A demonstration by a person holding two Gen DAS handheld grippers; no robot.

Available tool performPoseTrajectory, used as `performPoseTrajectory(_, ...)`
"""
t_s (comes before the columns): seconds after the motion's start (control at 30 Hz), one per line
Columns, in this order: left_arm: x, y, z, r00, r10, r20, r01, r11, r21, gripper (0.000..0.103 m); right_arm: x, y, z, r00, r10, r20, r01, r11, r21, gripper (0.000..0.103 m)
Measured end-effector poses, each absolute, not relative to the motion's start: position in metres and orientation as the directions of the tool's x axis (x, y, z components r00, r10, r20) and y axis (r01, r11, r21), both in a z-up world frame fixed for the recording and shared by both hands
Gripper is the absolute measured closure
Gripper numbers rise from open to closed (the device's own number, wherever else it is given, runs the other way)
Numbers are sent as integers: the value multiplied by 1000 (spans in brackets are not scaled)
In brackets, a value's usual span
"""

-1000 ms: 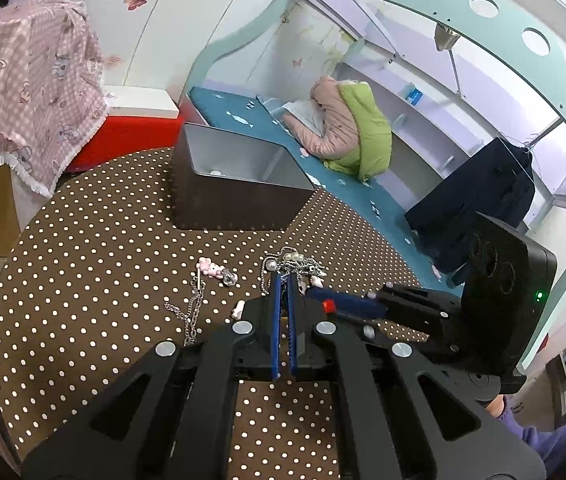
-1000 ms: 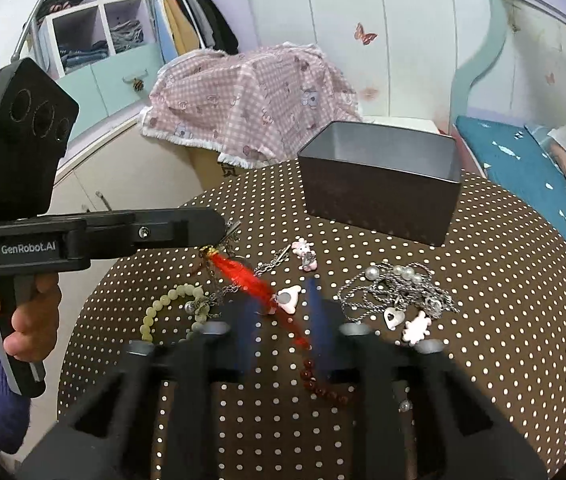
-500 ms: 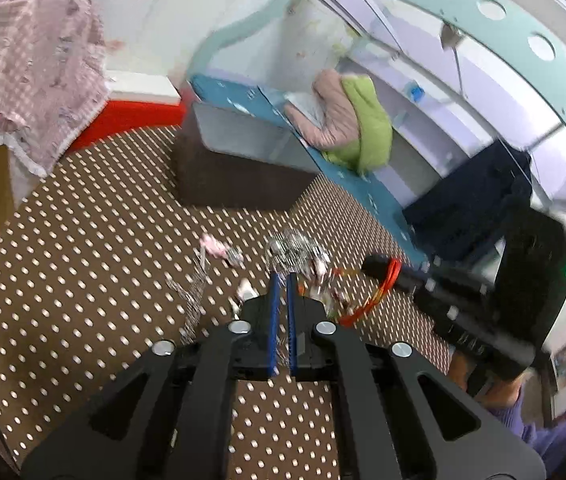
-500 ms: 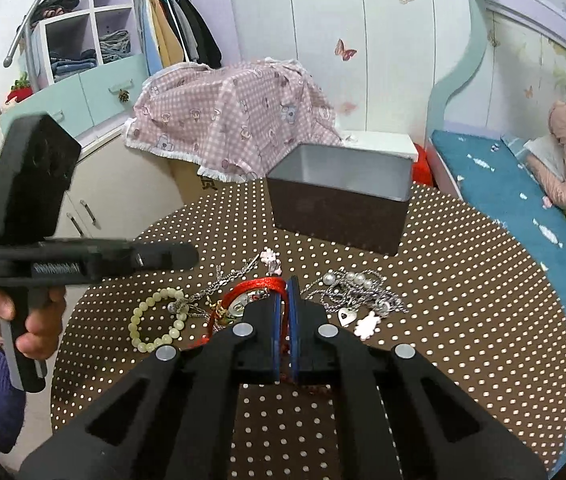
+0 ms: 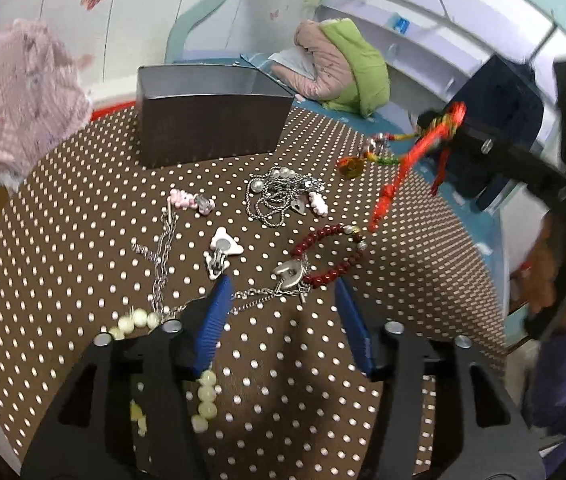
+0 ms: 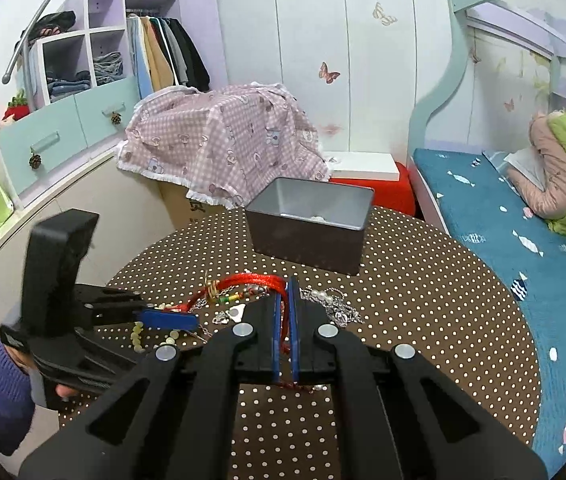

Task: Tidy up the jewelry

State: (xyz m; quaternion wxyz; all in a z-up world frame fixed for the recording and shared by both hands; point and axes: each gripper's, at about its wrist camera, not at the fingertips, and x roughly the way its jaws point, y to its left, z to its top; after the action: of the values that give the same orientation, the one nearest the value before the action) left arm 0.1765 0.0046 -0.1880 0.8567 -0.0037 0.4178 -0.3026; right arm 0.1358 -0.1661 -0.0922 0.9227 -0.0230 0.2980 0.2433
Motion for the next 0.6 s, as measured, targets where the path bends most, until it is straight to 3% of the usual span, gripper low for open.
performPoseTrajectory(0.2, 176, -23, -205, 468, -411, -782, 571, 816, -87, 42, 136, -170, -91, 706, 432, -561, -459, 883, 102, 101)
performPoseTrajectory(0.3, 177, -23, -209, 466, -400, -789, 570, 818, -78, 45, 137, -173, -94, 701, 433, -567, -456, 883, 110, 101)
performPoseTrajectory(0.47, 191, -23, -210, 480, -360, -800, 540, 840, -54, 65, 139, -172, -98, 689, 442, -574, -457, 880, 128, 101)
performPoseTrajectory(0.6, 206, -25, -209, 474, -353, -807, 543, 838, -48, 90, 141, -175, -102, 679, 446, -583, -452, 880, 147, 101)
